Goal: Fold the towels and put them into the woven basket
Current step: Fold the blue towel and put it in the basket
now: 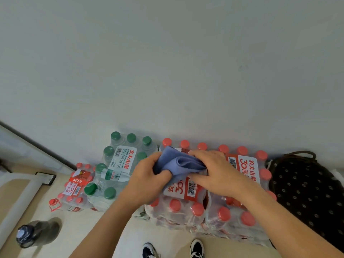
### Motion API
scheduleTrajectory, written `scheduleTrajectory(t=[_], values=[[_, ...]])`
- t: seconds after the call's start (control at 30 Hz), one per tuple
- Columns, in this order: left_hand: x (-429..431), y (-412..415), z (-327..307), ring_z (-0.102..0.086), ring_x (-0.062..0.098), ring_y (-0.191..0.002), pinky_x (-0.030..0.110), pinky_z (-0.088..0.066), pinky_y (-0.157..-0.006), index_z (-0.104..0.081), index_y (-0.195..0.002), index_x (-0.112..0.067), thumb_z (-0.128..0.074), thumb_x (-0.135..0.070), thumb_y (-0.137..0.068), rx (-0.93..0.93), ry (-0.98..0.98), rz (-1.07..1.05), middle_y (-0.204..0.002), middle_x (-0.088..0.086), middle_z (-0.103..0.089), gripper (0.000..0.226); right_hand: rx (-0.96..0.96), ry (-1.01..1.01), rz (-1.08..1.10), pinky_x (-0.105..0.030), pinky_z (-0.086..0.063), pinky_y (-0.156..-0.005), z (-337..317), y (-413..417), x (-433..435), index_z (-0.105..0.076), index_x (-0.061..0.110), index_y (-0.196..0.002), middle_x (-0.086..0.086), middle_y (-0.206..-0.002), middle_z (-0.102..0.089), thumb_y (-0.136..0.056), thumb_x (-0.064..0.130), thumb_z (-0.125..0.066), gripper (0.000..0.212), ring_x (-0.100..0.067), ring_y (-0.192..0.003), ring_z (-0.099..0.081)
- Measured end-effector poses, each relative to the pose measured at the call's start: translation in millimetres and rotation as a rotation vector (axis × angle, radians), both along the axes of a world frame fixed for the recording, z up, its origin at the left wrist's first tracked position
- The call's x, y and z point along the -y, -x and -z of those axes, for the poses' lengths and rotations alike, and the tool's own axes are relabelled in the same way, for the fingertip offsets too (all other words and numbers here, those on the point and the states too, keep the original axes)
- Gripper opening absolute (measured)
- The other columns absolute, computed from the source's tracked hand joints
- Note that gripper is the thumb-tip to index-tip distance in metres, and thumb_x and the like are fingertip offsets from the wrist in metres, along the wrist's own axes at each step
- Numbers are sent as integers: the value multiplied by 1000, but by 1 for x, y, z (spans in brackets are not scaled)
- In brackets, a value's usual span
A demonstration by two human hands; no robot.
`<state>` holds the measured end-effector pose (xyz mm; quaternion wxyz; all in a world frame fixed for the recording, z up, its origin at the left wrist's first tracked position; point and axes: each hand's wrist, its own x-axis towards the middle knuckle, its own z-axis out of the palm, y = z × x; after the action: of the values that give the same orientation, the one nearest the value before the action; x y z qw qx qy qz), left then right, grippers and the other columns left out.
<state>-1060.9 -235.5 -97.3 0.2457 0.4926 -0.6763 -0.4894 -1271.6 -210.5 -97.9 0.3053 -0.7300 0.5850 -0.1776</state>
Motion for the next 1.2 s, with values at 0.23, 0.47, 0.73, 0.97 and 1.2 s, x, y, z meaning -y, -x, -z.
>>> scheduleTrajectory(t=[0.23,0.47,0.73,0.97,1.2], values=[[28,0,9,-66,3,-93,10,-49,-69,-60,-110,-32,-58,-36,-93,-159,-358,-112,-116,-6,-69,18,110,-270,32,-23,-41,-60,-22,7,16,-60,18,-79,0,-76,-64,-87,37,-65,21,-5,-66,-57],[2,18,64,-61,20,-70,31,-41,-61,-45,-112,-34,-56,-24,-93,215,-19,-319,-74,-5,-61,25,-389,-70,215,-38,-49,-74,53,-8,20,-55,24,-108,2,-103,-62,-87,53,-55,35,-22,-92,-59],[-3,20,74,-59,27,-90,39,-47,-69,-43,-125,-32,-40,-18,-96,410,265,-318,-112,-1,-53,33,-474,498,77,-39,-49,-94,84,-43,-23,-61,10,-119,-12,-124,-60,-84,25,-58,39,-28,-117,-56],[0,8,74,-53,26,-81,38,-49,-65,-65,-91,-16,-52,-16,-83,586,843,11,-96,5,-61,15,-478,328,10,-41,-44,-104,95,-40,-29,-55,11,-133,-9,-140,-52,-93,37,-36,52,-24,-129,-49],[-45,-36,88,-37,22,-138,40,-36,-111,-44,-142,-12,-49,-43,-92,731,737,452,-150,6,-39,59,-427,403,49,-42,-40,-98,80,-37,-37,-57,19,-117,-5,-127,-55,-89,35,-46,34,-23,-116,-54]])
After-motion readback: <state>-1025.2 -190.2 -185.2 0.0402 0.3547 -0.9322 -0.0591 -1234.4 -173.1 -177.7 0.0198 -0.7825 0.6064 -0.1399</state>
